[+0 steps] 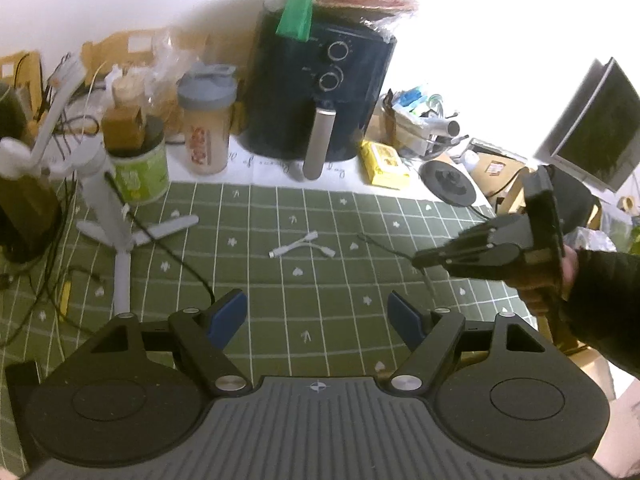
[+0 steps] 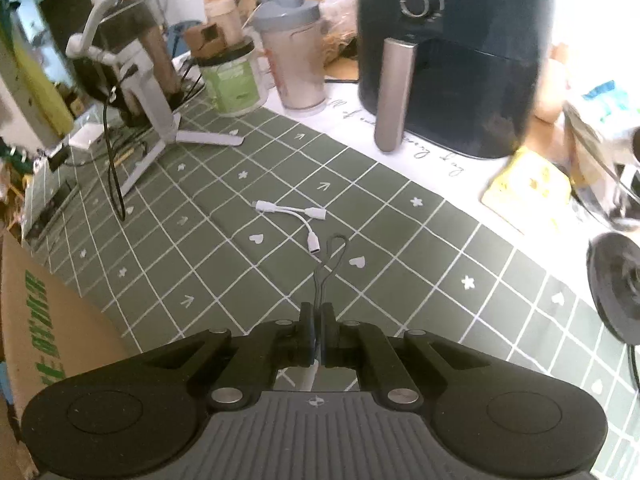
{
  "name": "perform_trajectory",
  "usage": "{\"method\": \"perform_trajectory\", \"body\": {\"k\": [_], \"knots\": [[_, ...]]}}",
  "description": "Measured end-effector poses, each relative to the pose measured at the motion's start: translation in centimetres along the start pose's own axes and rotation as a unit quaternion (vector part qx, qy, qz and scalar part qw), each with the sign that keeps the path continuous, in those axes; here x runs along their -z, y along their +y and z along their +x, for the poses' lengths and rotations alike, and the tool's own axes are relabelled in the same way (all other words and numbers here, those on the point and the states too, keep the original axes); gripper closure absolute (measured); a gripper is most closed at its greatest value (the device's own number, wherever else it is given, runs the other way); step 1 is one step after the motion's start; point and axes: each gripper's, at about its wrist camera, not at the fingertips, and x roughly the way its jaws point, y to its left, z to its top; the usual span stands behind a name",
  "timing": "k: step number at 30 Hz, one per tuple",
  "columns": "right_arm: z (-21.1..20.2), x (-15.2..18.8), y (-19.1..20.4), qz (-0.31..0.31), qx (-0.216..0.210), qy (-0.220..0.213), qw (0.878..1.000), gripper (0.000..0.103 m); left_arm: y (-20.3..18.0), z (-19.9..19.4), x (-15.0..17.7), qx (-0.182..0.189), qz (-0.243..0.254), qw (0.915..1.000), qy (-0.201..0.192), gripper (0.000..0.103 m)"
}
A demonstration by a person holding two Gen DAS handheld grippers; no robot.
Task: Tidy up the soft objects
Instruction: 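Lift the cable with the right gripper while the left gripper approaches the white adapter plug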
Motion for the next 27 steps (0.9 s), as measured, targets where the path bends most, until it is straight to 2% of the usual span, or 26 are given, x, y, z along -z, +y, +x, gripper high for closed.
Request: {"method": "perform_trajectory", "body": {"k": [14, 19, 27], "knots": [[-3.1, 1.7, 0.2, 0.051, 0.006, -0.045, 0.998, 0.098, 0.9, 4.1, -2.6, -0.012, 0.057, 0.9983, -0.007, 0.026], [-4.6, 2.2, 0.1, 0.068, 0.013, -0.062, 0.996, 0.098, 1.4, 7.2, -3.3, -0.018, 0.081, 0.9966, 0.006, 0.026], [-6.7, 4.0, -0.4, 0.102, 0.025, -0.082, 0.991, 0.098, 1.4, 12.9, -4.0, -0.007, 0.134, 0.9905, 0.028, 0.026]]}}
